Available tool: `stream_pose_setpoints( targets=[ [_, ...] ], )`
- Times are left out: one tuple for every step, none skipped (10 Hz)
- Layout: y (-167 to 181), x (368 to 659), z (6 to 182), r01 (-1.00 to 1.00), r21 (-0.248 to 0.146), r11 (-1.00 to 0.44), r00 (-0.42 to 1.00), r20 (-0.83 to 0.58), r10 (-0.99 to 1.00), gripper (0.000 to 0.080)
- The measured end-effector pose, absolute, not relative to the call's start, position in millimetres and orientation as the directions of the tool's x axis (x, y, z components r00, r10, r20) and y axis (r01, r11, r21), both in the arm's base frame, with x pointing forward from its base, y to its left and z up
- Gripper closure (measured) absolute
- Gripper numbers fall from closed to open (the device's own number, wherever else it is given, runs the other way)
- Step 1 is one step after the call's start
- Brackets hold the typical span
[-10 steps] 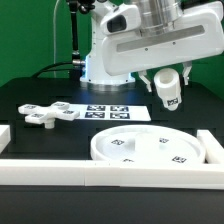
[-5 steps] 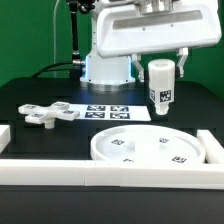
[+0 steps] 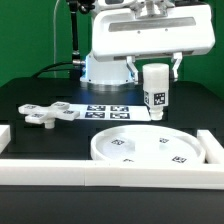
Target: Assemble round table
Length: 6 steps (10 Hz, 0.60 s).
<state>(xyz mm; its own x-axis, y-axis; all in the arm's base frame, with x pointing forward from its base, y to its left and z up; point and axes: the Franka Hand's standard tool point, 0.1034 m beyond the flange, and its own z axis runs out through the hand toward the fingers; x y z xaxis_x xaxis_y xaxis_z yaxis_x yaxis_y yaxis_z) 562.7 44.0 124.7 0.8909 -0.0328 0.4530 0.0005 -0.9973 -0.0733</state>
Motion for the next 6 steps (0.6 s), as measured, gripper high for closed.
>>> stream_pose_setpoints(
  targets=[
    [42.5, 563.3, 121.1, 0.012, -0.066, -0.998, 0.893, 0.45, -0.019, 0.0389],
    [39.8, 565.6, 118.4, 0.023, -0.058, -0.998, 0.893, 0.45, -0.006, 0.0389],
    [38.5, 567.8, 114.7, 0.028, -0.055, -0.998, 0.894, 0.448, 0.001, 0.0389],
    [36.6, 567.7, 109.3, 0.034, -0.051, -0.998, 0.897, 0.442, 0.009, 0.0389],
    [35.5, 567.0, 104.3, 0.037, -0.049, -0.998, 0.9, 0.435, 0.012, 0.0389],
    [34.1, 566.3, 101.3, 0.036, -0.048, -0.998, 0.902, 0.431, 0.012, 0.0389]
  ],
)
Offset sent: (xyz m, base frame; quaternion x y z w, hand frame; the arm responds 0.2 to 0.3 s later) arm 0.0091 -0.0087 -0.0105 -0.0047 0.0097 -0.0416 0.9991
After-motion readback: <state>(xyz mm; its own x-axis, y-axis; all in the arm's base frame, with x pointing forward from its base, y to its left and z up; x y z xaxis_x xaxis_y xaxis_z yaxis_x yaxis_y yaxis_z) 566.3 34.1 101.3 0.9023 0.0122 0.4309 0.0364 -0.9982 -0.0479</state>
